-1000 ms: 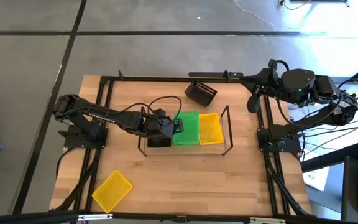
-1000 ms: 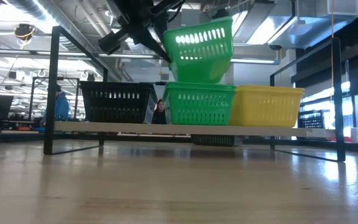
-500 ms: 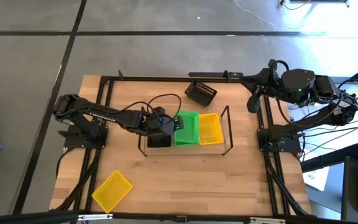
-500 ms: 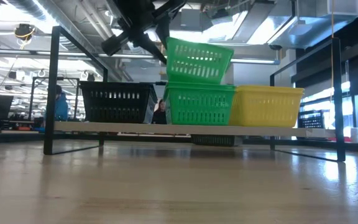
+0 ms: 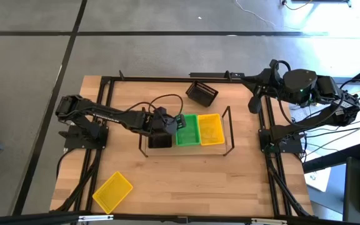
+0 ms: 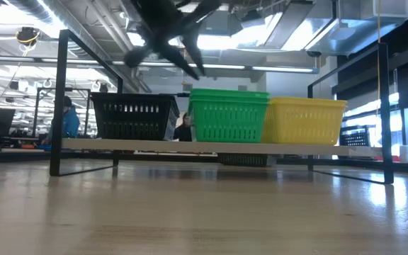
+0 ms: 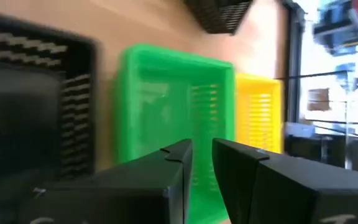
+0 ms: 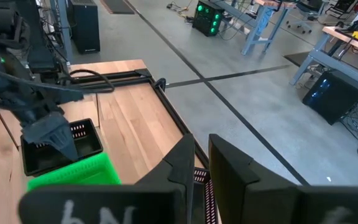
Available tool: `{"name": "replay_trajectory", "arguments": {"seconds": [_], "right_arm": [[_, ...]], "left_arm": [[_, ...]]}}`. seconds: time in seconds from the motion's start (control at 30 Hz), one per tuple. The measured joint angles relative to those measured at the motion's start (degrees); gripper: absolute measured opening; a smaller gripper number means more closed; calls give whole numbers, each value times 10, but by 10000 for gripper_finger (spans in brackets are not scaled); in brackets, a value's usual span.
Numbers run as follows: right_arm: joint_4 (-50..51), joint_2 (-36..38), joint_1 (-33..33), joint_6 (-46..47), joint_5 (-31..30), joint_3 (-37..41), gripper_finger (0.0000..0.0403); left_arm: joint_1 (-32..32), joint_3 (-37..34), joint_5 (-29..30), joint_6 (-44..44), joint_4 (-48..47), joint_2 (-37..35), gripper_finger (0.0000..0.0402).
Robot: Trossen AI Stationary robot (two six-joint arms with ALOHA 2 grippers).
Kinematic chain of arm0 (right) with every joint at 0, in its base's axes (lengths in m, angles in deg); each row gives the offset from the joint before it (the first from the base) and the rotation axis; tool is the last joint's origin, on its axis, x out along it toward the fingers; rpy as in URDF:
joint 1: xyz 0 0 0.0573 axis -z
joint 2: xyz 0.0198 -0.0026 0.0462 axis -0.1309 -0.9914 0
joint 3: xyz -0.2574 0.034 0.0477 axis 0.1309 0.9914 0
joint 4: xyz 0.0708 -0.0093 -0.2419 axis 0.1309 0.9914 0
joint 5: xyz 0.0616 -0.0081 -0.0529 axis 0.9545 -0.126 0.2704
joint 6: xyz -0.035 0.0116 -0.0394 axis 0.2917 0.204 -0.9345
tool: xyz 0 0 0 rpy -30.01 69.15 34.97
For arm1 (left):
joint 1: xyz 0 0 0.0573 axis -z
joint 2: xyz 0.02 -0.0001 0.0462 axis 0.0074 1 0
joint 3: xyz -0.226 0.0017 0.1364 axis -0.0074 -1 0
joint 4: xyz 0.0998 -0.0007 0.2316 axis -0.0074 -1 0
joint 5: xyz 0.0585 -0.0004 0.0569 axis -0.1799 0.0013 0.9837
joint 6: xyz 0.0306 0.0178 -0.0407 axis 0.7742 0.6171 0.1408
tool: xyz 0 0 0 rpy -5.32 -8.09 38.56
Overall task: Stack baskets on shelf by color
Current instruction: Stack the green bin on top of the green bin on the shelf, then stack the yellow bin on top of the yellow bin on the shelf
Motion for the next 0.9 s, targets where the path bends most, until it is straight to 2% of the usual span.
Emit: {"name": "replay_trajectory", "arguments": {"seconds": [0.2, 0.37, 0.5, 0.63, 0.83, 0.9], "right_arm": [[0, 0, 0, -2, 0, 0, 47], [0, 0, 0, -2, 0, 0, 47], [0, 0, 0, -7, 0, 0, 47], [0, 0, 0, -27, 1, 0, 47], [-3, -7, 12, -62, 83, 0, 47], [-10, -15, 25, -64, 100, 0, 47]], "left_arm": [[-12, -1, 2, 69, 20, -2, 53], [-17, 10, 0, 198, 19, -17, 53], [-19, 25, -22, 278, -4, -49, 53], [-19, 43, -15, 316, -58, -90, 53], [-5, 74, -19, 401, -135, -152, 55], [3, 85, -33, 418, -192, -177, 56]]}}
